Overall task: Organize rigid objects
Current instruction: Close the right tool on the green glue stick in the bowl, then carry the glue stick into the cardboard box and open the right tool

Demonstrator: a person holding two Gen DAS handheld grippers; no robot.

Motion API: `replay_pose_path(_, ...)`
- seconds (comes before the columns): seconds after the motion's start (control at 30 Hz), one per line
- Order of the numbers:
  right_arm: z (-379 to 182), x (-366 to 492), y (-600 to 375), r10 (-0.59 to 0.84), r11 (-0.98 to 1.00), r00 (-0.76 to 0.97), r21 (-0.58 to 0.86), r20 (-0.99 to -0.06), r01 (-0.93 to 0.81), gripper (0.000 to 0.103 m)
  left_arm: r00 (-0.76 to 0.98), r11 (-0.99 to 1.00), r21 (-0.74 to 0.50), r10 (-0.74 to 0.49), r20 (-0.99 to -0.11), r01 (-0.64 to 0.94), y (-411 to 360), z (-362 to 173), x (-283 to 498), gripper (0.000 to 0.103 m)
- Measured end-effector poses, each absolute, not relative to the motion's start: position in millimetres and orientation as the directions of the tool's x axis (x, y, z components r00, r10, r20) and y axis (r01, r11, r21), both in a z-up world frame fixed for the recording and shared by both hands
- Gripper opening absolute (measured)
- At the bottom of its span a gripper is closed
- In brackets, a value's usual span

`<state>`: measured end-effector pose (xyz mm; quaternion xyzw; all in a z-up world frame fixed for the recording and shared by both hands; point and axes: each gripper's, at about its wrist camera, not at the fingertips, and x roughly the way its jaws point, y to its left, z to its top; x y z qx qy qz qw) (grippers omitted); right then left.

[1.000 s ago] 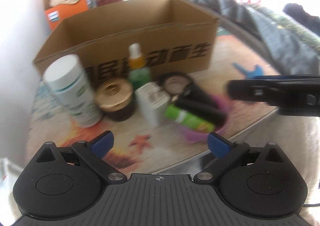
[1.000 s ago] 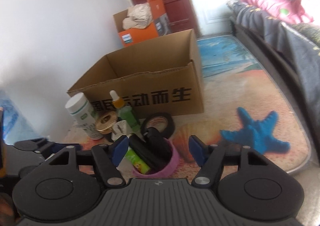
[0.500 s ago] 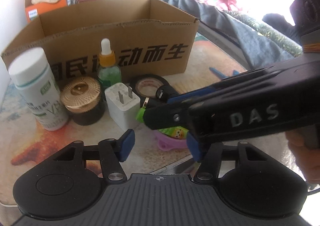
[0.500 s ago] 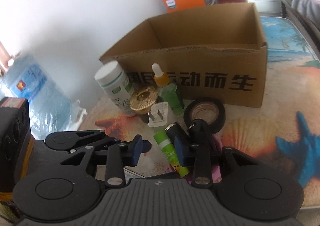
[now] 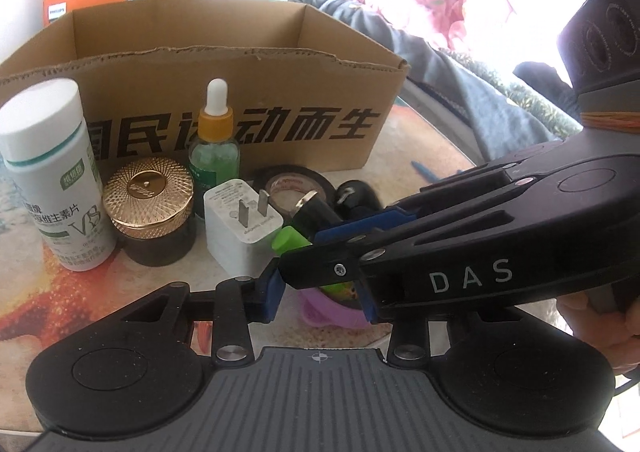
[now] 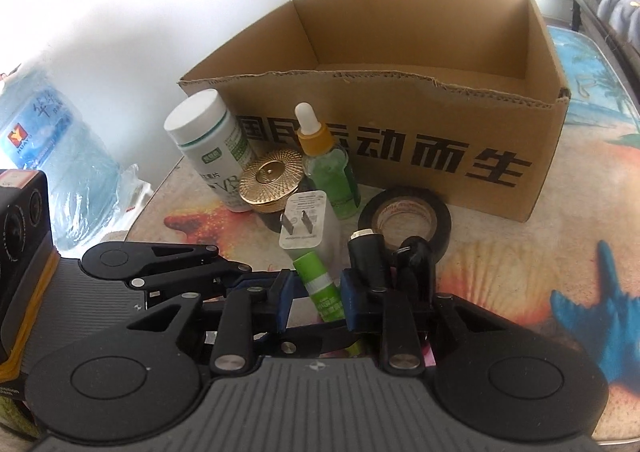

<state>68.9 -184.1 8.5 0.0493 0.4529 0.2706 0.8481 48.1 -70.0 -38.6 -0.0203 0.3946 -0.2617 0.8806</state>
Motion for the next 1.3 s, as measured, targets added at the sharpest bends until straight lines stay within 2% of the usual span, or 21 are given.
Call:
replay_pose_path(0.13,4.7,73.9,-184.9,0.512,0.847,0.436,0.348,-0.741,-0.402,0.027,0.555,0.859,-0.276,-0.494,-0.669,0.431,-63.9,-39.4,50.8,0.035)
replay_pose_path(0.2,6.2,72.3,-186.2,0.516,0.845,0.444,0.354,-0.733,-0.400,0.024,0.571,0.862,-0.271,-0.491,-0.659,0.428,-62.3,-37.2,49.1,0.030)
replay_pose_path(0.27,10.8,68.1,-187.1,0.514,0.848,0.466,0.342,-0.720,-0.405,0.022,0.582,0.864,-0.267,-0.489,-0.650,0.428,-60.9,-35.2,47.4,0.020)
replay_pose_path(0.37,16.5,61.9,-188.7,0.514,0.849,0.496,0.332,-0.699,-0.412,0.019,0.595,0.863,-0.272,-0.493,-0.635,0.425,-58.9,-31.3,45.6,0.015)
replay_pose_path(0.7,44.3,42.7,-188.9,0.516,0.852,0.584,0.304,-0.626,-0.426,0.017,0.661,0.870,-0.226,-0.482,-0.575,0.439,-57.9,-1.1,32.3,0.015)
replay_pose_path(1.0,129.6,61.4,-169.5,0.579,0.814,0.668,0.278,-0.468,-0.510,0.017,0.791,0.915,-0.062,-0.376,-0.483,0.398,-38.4,94.9,51.4,0.015)
replay_pose_path(1.13,156.1,109.9,-142.0,0.646,0.763,0.617,0.353,-0.451,-0.541,0.017,0.782,0.935,-0.044,-0.320,-0.535,0.353,-21.8,119.9,97.7,0.016)
replay_pose_path(1.3,153.3,189.5,-105.3,0.682,0.731,0.495,0.498,-0.538,-0.466,0.017,0.683,0.944,-0.046,-0.270,-0.679,0.327,-12.9,102.7,173.4,0.016)
